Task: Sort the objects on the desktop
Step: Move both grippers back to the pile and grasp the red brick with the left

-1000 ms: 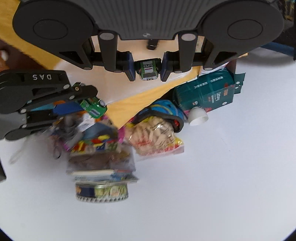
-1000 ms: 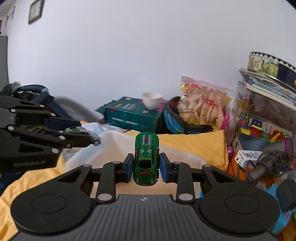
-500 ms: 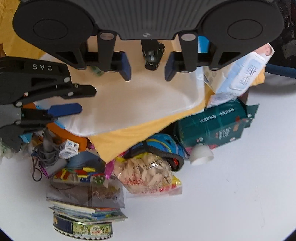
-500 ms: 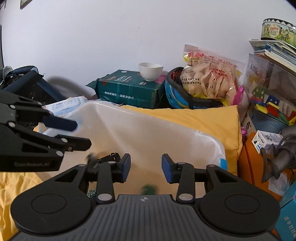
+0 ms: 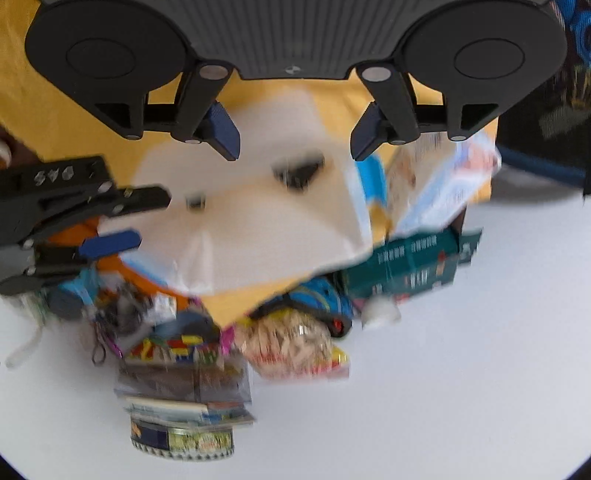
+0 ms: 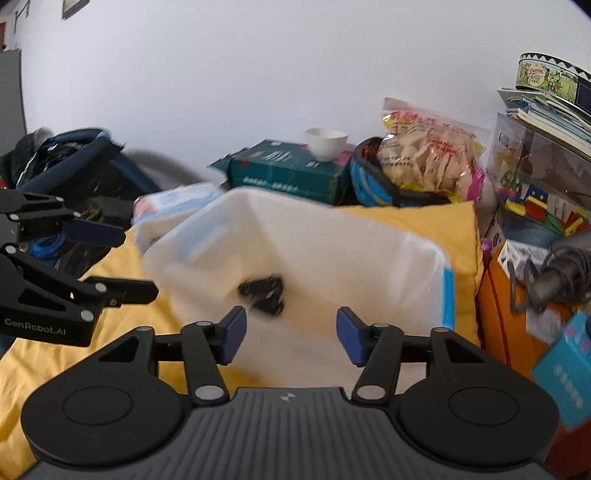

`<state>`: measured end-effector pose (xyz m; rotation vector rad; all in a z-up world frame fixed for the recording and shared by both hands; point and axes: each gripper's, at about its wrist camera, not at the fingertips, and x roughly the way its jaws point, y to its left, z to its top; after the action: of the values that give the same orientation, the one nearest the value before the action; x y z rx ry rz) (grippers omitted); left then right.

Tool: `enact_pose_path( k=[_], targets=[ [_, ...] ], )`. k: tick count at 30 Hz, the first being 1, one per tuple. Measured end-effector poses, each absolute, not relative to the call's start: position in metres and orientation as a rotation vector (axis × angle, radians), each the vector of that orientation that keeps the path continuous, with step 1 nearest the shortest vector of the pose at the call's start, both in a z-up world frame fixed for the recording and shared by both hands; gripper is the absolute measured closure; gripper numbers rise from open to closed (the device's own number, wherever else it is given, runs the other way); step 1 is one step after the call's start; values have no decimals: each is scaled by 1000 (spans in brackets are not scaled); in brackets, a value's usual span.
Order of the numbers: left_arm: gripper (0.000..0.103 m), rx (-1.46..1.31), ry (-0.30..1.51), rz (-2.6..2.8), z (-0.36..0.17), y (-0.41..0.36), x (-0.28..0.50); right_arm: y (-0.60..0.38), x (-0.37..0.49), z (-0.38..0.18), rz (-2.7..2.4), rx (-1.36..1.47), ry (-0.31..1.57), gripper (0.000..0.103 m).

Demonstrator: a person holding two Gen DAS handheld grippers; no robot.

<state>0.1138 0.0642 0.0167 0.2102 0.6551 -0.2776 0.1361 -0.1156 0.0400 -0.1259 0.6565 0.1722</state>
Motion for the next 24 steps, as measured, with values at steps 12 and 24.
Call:
enact_pose_path(
  k=[12, 24],
  targets=[
    [33, 208, 888, -344, -48, 75, 39, -98, 62, -18, 271, -128, 910, 43],
    [34, 206, 873, -519, -72, 55, 15, -73, 14, -38, 267, -99, 983, 56]
  ],
)
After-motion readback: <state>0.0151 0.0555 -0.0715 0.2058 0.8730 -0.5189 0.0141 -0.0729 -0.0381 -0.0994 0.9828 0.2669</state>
